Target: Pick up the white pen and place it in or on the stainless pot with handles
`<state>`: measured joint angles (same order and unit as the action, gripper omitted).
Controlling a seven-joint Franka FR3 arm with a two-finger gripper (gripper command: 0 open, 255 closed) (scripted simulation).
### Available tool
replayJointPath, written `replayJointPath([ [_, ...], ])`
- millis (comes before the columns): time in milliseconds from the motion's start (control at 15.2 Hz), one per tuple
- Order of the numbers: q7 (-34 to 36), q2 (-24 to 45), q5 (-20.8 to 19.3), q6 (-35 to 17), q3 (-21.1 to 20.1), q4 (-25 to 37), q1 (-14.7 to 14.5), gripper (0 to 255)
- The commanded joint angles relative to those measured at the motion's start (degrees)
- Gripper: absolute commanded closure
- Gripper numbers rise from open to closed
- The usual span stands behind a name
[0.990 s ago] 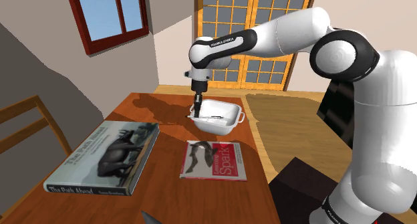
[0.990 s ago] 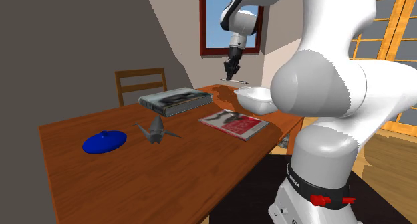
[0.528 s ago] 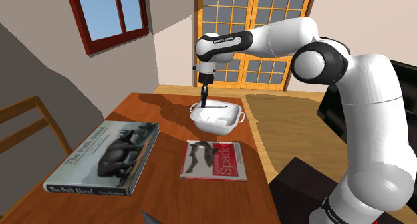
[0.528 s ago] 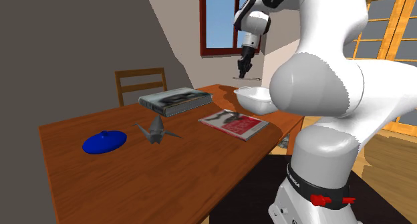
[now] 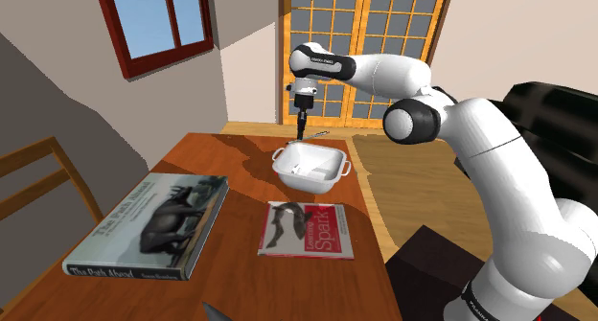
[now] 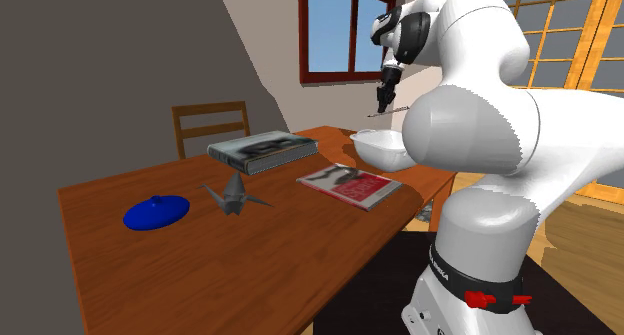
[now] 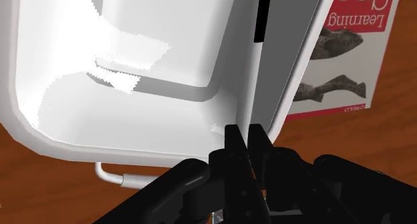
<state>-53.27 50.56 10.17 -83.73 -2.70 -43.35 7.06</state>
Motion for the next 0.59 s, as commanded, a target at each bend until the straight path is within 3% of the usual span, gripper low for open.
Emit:
replayJointPath([
  [0,-0.6,4.0,-0.2,2.5,0.1,6.0,0.7,255],
  [528,-2.1,1.2,0.0,-5.6,0.3,-5.0,0.6,255],
])
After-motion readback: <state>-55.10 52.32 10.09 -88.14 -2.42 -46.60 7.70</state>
